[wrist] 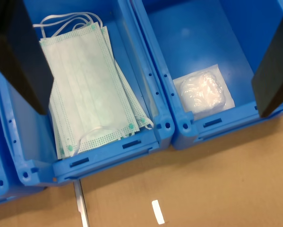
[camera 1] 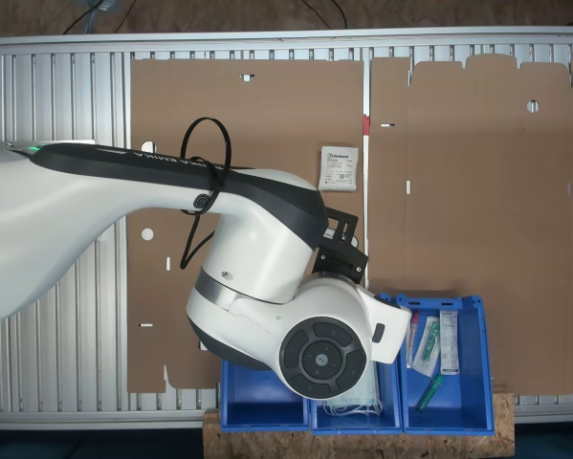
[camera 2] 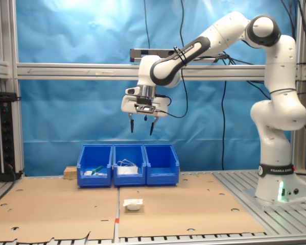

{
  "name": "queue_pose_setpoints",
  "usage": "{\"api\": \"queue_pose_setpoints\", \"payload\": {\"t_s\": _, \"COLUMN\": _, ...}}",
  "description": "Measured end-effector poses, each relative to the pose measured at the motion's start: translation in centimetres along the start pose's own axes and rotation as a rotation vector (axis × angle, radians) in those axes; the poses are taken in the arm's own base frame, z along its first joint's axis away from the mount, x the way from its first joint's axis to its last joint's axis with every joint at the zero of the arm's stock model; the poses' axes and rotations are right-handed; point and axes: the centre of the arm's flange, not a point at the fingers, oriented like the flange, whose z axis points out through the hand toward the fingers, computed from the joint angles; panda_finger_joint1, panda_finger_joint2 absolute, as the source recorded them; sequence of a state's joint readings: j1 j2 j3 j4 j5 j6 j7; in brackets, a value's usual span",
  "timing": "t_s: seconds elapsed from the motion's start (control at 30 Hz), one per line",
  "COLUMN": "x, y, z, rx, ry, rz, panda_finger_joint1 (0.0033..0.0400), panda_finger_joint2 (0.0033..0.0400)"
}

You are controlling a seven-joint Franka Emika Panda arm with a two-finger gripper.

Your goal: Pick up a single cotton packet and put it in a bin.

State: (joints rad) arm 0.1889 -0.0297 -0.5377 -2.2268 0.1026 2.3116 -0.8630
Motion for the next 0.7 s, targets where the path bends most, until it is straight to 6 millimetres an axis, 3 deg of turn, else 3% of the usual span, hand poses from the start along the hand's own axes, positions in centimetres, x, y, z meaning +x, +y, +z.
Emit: {"api": "queue_pose_setpoints", "payload": {"t_s": 0.7, "x": 0.00, "y": 0.00, "z": 0.00, "rx": 0.000, "ry": 0.000, "rz": -0.013, "panda_finger_joint1": 0.0400, "panda_finger_joint2": 0.0400}}
